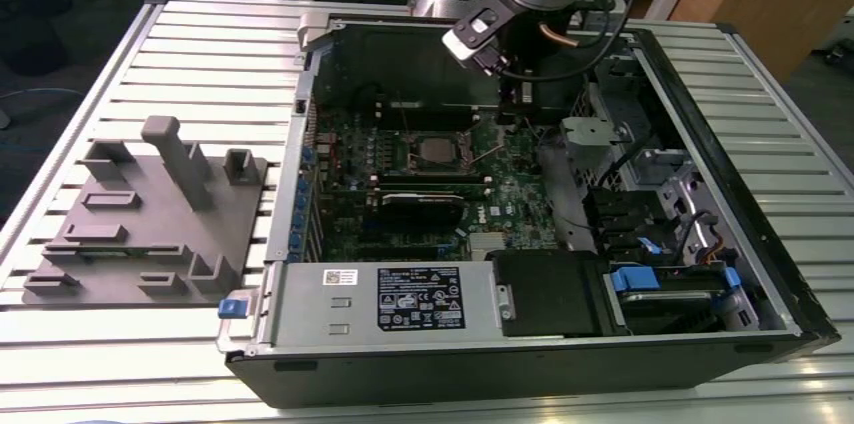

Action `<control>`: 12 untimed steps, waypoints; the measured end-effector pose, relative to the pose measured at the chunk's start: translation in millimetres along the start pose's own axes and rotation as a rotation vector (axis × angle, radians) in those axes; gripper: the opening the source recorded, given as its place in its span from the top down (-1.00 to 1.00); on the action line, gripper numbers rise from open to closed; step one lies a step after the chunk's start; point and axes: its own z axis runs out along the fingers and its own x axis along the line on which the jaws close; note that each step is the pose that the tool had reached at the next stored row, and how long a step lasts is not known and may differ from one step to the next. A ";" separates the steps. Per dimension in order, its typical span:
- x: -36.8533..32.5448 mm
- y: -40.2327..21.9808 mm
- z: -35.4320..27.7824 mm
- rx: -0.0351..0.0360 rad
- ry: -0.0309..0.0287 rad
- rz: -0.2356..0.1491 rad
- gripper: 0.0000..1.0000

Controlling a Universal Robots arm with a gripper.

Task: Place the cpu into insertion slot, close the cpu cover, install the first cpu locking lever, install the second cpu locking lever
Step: 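Close the cpu cover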

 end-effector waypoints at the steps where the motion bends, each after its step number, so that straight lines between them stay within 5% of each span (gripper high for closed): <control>1: 0.1 1.9 0.0 0.0000 0.0000 0.000 0.79; 12: 0.8 17.2 0.5 0.0000 -0.0001 0.000 0.79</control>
